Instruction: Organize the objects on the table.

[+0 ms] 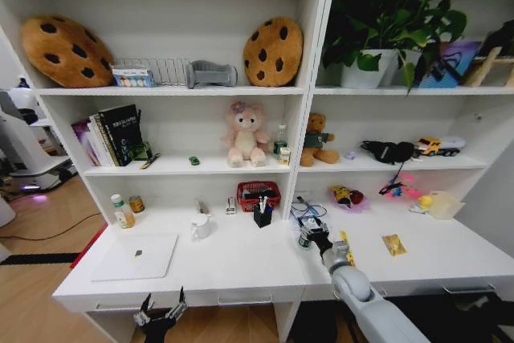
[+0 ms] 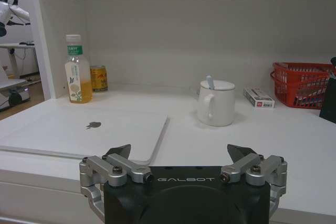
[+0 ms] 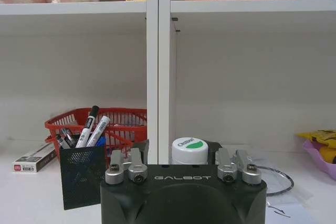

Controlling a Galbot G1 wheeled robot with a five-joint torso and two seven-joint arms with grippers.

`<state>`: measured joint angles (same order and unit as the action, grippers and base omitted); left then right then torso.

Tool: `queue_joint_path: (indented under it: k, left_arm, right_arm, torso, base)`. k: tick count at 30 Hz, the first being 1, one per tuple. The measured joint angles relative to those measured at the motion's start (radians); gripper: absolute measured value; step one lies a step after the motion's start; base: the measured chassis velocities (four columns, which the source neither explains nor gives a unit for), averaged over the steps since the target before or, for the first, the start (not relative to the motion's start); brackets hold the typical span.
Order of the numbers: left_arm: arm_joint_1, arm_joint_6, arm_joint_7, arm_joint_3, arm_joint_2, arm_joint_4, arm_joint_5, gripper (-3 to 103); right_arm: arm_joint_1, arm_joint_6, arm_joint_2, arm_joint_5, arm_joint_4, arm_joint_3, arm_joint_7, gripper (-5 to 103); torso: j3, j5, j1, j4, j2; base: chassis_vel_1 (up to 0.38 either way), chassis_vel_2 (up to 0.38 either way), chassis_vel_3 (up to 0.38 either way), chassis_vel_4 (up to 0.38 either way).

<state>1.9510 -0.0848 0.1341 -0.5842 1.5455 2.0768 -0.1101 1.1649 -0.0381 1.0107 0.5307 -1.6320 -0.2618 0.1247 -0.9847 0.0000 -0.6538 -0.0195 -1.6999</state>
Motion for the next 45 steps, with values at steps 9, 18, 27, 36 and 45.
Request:
queue_joint_path:
  k: [9, 18, 27, 36, 45]
  left_arm:
    - [-0.001, 0.000, 0.000, -0.005, -0.002, -0.002, -0.002, 100]
    - [-0.002, 0.001, 0.000, -0.004, -0.002, -0.005, -0.002, 100]
    - [-0.009, -0.002, 0.000, -0.001, -0.010, -0.005, 0.002, 100]
    - [-0.013, -0.006, -0.001, 0.003, -0.010, -0.006, 0.005, 100]
    - [-0.010, -0.011, -0.004, 0.016, -0.004, -0.013, 0.023, 100]
  right_arm:
    - [0.010, 0.000, 0.004, 0.000, 0.000, 0.000, 0.000, 30]
    - [0.104, -0.032, -0.013, 0.011, -0.137, -0.058, -0.020, 30]
    - [0.658, -0.248, 0.035, -0.152, -0.511, -0.260, -0.112, 30]
    - [0.980, -0.474, 0.239, -0.354, -0.383, -0.306, -0.194, 30]
    - [0.937, -0.613, 0.251, -0.402, 0.105, -0.267, -0.194, 30]
  torso:
    - [0.000, 0.0000, 0.000, -0.0001, 0.000]
    - [0.000, 0.0000, 0.000, 0.0002, 0.000]
    - [0.000, -0.0002, 0.000, -0.0005, 0.000]
    - [0.000, -0.0003, 0.000, 0.0001, 0.000]
    - [0.000, 0.0001, 0.000, -0.0001, 0.000]
  base:
    - [0.000, 0.000, 0.000, 0.000]
    - [0.000, 0.000, 0.000, 0.000]
    - [0.000, 0.000, 0.000, 0.000]
    - [0.000, 0.000, 0.000, 0.000]
    - [0.000, 0.000, 0.000, 0.000]
